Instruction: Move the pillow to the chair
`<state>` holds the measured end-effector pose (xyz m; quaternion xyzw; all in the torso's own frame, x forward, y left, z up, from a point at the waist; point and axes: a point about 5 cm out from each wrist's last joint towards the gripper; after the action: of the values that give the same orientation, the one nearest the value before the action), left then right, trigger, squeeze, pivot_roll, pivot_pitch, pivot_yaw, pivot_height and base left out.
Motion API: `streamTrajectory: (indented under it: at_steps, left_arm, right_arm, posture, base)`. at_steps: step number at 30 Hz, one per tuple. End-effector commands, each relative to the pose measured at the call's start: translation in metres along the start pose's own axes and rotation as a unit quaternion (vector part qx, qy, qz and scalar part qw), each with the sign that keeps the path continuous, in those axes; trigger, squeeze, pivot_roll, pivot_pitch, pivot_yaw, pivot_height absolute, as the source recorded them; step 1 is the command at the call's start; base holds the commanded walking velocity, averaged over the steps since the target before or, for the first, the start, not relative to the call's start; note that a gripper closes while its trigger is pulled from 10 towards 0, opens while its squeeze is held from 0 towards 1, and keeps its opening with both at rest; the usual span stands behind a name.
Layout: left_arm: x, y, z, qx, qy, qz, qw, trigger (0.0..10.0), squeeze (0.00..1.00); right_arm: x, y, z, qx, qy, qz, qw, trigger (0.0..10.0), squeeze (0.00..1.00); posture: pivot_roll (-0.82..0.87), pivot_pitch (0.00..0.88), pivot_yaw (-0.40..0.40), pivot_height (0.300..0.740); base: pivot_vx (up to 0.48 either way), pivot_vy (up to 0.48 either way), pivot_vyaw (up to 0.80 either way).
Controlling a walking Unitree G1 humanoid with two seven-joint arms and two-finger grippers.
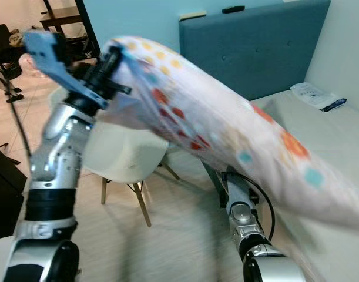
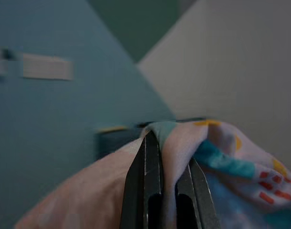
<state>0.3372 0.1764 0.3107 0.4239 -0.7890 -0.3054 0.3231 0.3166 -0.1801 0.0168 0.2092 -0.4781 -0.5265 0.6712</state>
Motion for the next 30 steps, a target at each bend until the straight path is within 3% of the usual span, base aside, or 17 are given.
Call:
streamTrajectory:
  at_steps: [1,2,4,5,8,11,15,19,26,30]
  left_arm:
    - [-0.018,0.038,-0.001,0.077,0.033,-0.035,0.996,10.0,0.00]
    - [-0.032,0.049,0.004,0.087,0.061,-0.053,0.993,10.0,0.00]
    - [-0.035,0.051,0.004,0.089,0.066,-0.057,0.992,10.0,0.00]
    - [-0.045,0.051,0.010,0.083,0.087,-0.065,0.991,10.0,0.00]
    - [-0.064,0.040,0.024,0.052,0.125,-0.080,0.987,10.0,0.00]
    - [-0.058,0.008,0.034,-0.006,0.119,-0.090,0.989,10.0,0.00]
    - [-0.054,-0.005,0.038,-0.026,0.116,-0.090,0.989,10.0,0.00]
    - [-0.046,-0.029,0.044,-0.055,0.113,-0.066,0.990,10.0,0.00]
    - [-0.033,-0.050,0.046,-0.082,0.097,-0.042,0.991,10.0,0.00]
    - [-0.038,-0.073,0.063,-0.125,0.119,-0.052,0.984,10.0,0.00]
  right_arm:
    - [-0.002,0.000,0.000,-0.006,0.001,0.001,1.000,10.0,0.00]
    - [-0.003,-0.001,0.000,-0.007,0.001,0.001,1.000,10.0,0.00]
    - [-0.003,-0.001,0.000,-0.007,0.001,0.001,1.000,10.0,0.00]
    - [-0.003,-0.001,0.001,-0.008,0.002,0.000,1.000,10.0,0.00]
    - [-0.003,-0.002,0.001,-0.008,0.002,-0.001,1.000,10.0,0.00]
    - [-0.003,-0.001,0.001,-0.008,0.003,-0.002,1.000,10.0,0.00]
    - [-0.003,-0.001,0.001,-0.008,0.004,-0.002,1.000,10.0,0.00]
    - [-0.006,0.000,0.001,-0.005,0.013,-0.009,1.000,10.0,0.00]
    - [-0.019,-0.002,0.003,-0.011,0.060,-0.009,0.998,10.0,0.00]
    - [-0.035,-0.001,0.008,-0.003,0.113,-0.019,0.993,10.0,0.00]
  posture:
    - [-0.08,0.012,0.030,0.740]
    - [-0.08,0.013,0.030,0.740]
    - [-0.08,0.013,0.030,0.740]
    - [-0.07,0.013,0.033,0.740]
    - [-0.07,0.017,0.030,0.740]
    - [-0.07,0.021,0.028,0.740]
    - [-0.07,0.025,0.025,0.740]
    - [-0.06,0.027,0.022,0.740]
    - [-0.06,0.028,0.022,0.740]
    - [-0.07,0.032,0.024,0.740]
  base:
    - [0.000,0.000,0.00]
    - [0.000,0.000,0.00]
    - [0.000,0.000,0.00]
    - [0.000,0.000,0.00]
    - [0.000,0.000,0.00]
    - [0.000,0.000,0.00]
    - [0.000,0.000,0.00]
    - [0.000,0.000,0.00]
    - [0.000,0.000,0.00]
    - [0.000,0.000,0.00]
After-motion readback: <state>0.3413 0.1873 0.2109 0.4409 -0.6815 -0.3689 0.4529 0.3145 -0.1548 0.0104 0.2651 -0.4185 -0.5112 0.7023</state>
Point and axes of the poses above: a point about 5 cm out from each wrist's last joint towards the gripper, its own z axis pointing back from the gripper into the wrist, its own y axis along the axis of the wrist's last joint, x = y × z, and after that the axes turned 14 degrees about z, right-handed
